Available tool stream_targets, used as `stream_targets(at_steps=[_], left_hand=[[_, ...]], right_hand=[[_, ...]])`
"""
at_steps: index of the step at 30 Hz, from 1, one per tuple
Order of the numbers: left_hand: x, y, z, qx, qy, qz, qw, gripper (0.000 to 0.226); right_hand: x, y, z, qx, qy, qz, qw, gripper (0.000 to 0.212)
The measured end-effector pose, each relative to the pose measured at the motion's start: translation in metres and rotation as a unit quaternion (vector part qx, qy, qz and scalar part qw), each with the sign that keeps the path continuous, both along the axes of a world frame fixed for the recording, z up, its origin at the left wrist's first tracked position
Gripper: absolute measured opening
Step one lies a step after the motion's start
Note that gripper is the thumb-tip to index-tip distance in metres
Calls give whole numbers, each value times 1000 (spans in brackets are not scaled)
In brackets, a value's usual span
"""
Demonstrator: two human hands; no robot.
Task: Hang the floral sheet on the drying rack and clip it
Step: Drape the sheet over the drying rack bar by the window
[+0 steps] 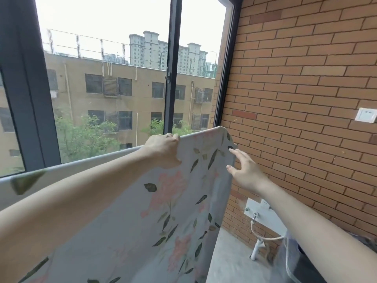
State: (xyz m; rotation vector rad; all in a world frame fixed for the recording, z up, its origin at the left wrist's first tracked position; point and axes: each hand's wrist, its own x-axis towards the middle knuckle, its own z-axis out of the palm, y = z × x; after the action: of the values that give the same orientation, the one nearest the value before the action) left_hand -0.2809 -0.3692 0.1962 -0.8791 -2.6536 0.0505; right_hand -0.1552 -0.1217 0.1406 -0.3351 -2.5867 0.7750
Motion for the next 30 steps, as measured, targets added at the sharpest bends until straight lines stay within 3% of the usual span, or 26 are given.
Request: stream_targets(at_steps=[15,21,25,30], left_hand=[[-55,111,-1,10,21,57,998,50],[-66,132,-5,58,37,139,988,38],[-64,131,-5,63,45,183,980,36],[-61,134,-2,67,20,210,975,39]], right_hand=[[-150,129,4,-29,28,44,998,57],[-211,191,16,-41,56,18,997,44],[-250,214,6,-53,42,58,996,30],[-273,228,-5,-94,109,116,983,14]])
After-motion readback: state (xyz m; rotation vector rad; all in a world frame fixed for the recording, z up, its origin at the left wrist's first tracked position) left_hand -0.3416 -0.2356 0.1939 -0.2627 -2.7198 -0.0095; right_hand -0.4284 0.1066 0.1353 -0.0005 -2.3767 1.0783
